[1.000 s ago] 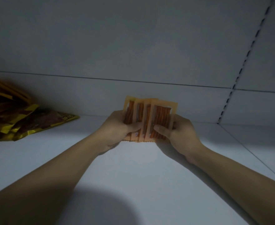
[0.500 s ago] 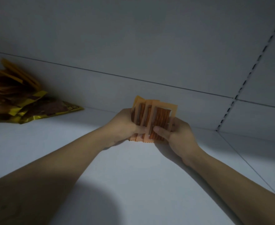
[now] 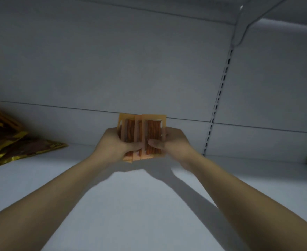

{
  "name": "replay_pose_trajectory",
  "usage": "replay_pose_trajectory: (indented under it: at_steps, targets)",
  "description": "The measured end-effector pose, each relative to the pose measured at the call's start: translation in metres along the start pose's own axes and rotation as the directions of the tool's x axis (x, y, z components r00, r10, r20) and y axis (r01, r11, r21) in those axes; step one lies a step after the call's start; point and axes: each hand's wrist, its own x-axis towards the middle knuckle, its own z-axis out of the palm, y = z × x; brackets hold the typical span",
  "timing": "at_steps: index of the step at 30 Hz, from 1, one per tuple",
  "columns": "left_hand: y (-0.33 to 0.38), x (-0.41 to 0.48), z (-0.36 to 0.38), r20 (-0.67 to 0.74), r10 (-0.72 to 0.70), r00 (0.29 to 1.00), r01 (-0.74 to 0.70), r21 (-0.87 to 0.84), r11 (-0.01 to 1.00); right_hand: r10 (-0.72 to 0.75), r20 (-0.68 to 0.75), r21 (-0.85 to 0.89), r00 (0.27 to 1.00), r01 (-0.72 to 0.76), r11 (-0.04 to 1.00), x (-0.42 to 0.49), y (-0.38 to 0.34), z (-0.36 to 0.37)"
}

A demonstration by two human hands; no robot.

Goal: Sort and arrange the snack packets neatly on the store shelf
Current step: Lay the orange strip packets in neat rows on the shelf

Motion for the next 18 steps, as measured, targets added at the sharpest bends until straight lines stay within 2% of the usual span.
replay_pose_trajectory:
  at_steps: [5,12,18]
  targets:
    - [0.032,-0.026,0.042,0.02,0.039,0.999,-0.036,-0.138,0.99,-0.021,-0.067,0.038,0.998,0.024,0.999,-0.033,-0.004,-0.043]
    - [0.094,-0.063,0.109,0.164,0.077,0.983,-0.055,-0.134,0.989,0.032,-0.211,0.045,0.977,-0.023,0.999,-0.097,-0.013,-0.128]
    - [0.145,-0.106,0.183,0.274,0.114,0.955,-0.055,-0.215,0.975,0.047,-0.31,0.03,0.949,-0.04,0.999,-0.176,-0.02,-0.204]
